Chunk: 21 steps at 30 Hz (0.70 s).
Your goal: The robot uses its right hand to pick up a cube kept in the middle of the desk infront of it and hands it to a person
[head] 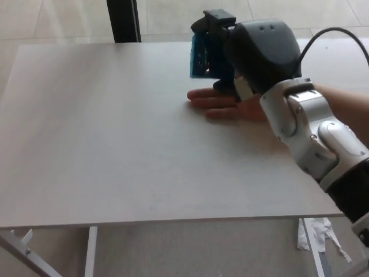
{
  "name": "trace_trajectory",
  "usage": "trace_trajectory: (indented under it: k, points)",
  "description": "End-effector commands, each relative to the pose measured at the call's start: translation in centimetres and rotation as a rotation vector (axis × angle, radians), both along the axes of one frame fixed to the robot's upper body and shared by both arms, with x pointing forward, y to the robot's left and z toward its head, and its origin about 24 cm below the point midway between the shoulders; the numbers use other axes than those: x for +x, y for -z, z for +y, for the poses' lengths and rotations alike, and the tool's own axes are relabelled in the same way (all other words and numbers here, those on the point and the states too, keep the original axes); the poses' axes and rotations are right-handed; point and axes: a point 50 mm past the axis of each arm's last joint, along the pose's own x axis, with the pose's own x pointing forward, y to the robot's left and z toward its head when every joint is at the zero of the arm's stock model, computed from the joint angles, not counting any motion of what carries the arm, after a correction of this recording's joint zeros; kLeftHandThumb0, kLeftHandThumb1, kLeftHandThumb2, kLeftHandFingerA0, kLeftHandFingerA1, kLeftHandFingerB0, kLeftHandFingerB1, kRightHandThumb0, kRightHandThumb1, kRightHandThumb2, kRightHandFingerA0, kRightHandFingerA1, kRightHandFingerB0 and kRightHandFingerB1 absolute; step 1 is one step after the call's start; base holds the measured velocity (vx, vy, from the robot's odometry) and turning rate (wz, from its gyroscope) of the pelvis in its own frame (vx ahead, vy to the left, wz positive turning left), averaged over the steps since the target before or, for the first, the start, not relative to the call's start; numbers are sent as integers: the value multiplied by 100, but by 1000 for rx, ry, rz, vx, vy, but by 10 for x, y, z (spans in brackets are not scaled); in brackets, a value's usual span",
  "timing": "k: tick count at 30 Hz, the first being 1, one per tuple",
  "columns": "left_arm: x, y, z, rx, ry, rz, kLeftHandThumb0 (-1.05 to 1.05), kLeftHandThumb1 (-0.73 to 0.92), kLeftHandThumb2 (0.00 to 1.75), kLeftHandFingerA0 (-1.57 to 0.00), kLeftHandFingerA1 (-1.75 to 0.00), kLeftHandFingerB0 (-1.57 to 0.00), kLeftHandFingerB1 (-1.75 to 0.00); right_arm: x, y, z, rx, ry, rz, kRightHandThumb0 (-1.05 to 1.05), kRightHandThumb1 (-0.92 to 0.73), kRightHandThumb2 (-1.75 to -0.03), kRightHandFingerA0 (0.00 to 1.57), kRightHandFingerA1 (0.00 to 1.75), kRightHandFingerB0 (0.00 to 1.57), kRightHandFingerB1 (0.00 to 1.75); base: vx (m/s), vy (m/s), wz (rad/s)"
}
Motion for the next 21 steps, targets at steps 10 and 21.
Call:
trace_trajectory:
  k: [10,21]
  points:
    - [2,-3,1,33,23,-1,-58,49,56,-76,-55,-55,-38,19,15,-36,-156,101,-3,-42,-56,-57,87,168,93,69,0,0,0]
    - [8,0,-5,11,31,-26,-62,48,56,-73,-55,-56,-38,28,24,-41,-236,167,-5,-36,-56,-58,91,175,85,104,0,0,0]
